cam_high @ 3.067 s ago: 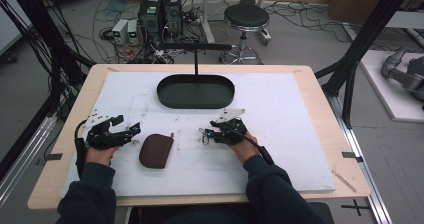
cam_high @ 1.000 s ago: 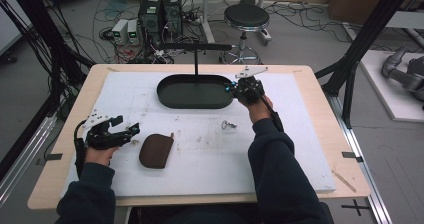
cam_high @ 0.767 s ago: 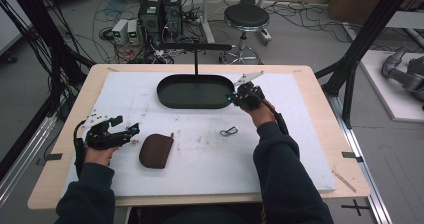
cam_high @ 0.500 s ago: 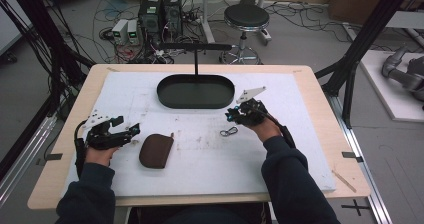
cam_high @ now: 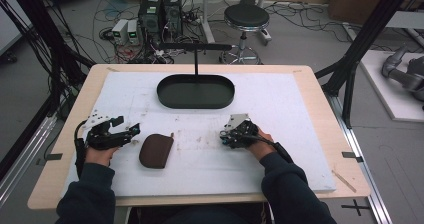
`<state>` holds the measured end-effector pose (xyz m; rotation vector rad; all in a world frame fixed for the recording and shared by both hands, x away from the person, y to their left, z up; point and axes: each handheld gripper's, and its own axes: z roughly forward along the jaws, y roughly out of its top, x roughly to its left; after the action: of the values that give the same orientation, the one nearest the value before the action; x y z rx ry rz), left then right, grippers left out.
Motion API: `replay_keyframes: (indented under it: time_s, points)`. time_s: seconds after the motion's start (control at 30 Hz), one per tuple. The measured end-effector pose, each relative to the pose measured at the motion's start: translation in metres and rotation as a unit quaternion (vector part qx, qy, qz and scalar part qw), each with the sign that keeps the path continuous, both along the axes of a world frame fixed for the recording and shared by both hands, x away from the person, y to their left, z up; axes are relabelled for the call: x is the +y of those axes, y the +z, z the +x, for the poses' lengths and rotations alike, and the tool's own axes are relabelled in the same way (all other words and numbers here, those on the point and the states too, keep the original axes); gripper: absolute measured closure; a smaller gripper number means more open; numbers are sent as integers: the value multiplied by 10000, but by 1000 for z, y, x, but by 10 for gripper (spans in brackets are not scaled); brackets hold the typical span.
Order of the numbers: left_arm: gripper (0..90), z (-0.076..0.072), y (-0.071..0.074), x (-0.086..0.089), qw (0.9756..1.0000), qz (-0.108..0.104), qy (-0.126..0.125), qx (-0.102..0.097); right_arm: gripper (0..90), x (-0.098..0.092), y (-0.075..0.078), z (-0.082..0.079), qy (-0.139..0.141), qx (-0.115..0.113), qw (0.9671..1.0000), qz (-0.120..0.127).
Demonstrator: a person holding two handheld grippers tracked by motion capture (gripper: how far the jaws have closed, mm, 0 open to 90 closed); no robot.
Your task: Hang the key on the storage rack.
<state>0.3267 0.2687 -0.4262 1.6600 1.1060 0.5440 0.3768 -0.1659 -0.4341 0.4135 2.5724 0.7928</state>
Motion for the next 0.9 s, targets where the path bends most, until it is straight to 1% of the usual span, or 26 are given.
replay_keyframes:
  time_s: [0.03, 0.13, 0.17, 0.2, 0.33, 0.47, 0.6, 0.63, 0.7, 0.77, 0.87, 0.9]
  points:
    - [236, 0, 0, 0, 10000, -1, 6, 6, 668, 0, 0, 1, -21, -43, 10000, -9]
    - [236, 0, 0, 0, 10000, -1, 5, 1, 801, -4, 2, 2, -172, -40, 9998, 6]
    - [236, 0, 0, 0, 10000, -1, 5, 1, 825, -6, 3, 4, -253, -42, 9997, -19]
    - [236, 0, 0, 0, 10000, 5, 6, 6, 846, -8, 3, 5, -343, 31, 9994, -8]
    - [237, 0, 0, 0, 10000, 4, 1, 1, 873, -15, 4, 9, -549, 212, 9982, 95]
    - [237, 0, 0, -1, 10000, 11, -3, 0, 876, -15, 3, 10, -592, 275, 9977, 173]
    - [237, 0, 0, -1, 10000, 40, -9, 13, 872, -16, 3, 12, -519, 338, 9977, 262]
    - [237, 0, 0, -1, 10000, 41, -10, 12, 872, -16, 3, 14, -472, 384, 9977, 301]
    - [237, 0, 0, -1, 10000, 36, -16, 10, 876, -15, 3, 16, -482, 416, 9975, 310]
    - [237, 1, -1, -1, 10000, 39, -21, 20, 880, -14, 4, 18, -466, 436, 9976, 266]
    - [237, 1, -1, -2, 10000, 37, -21, 19, 887, -11, 4, 21, -489, 596, 9965, 323]
    - [237, 1, -1, -2, 10000, 29, -19, 17, 887, -11, 4, 21, -489, 596, 9965, 323]
